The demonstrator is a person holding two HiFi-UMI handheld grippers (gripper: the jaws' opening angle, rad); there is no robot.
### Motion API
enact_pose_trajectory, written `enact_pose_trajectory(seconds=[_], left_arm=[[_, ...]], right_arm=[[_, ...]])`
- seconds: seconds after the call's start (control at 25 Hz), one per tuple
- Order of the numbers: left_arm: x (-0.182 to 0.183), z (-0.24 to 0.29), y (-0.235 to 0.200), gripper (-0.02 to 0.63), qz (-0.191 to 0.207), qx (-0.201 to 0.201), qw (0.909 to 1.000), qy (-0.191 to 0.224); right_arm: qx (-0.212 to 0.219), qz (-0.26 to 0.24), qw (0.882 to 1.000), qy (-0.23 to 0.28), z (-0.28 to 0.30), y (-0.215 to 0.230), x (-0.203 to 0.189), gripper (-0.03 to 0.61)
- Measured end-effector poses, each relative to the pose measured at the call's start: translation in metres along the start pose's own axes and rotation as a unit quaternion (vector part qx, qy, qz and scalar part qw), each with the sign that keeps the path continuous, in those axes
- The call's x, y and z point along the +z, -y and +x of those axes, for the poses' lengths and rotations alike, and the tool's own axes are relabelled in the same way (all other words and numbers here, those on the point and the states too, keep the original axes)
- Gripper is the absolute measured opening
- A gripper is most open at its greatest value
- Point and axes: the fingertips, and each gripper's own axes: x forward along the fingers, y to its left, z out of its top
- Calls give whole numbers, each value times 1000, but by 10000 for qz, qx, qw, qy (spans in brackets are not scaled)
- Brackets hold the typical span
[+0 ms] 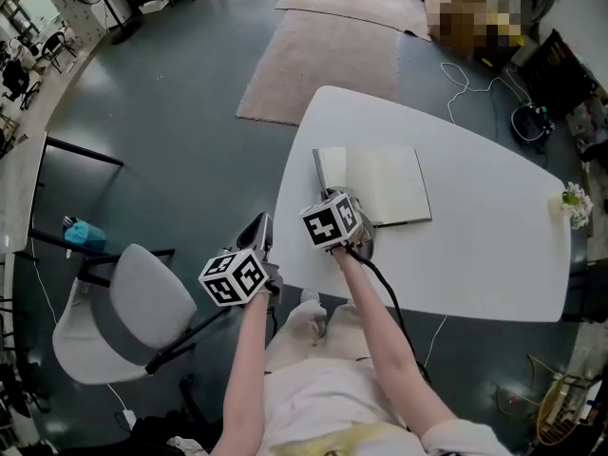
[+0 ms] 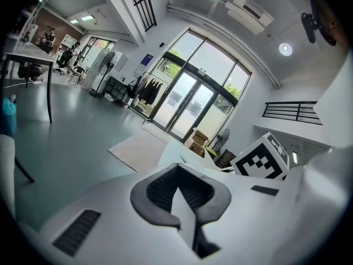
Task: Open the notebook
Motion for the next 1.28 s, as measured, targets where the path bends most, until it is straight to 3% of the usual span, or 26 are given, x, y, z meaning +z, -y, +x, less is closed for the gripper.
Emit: enact_pose_trajectory(seconds=[0.88,1.04,1.28], left_arm=[[-2,-6,-24,0,-49,165,9998,-89],[0,-4,-20,0,19,91,9999,-111],[2,2,0,0,320,-159,9993,-137]], right_arm=[[223,148,9993,-247,36,-27,-13,37],[636,512,9966,85,31,-33,-6,38],[1258,1237,9806,857,9,-20,4,43]])
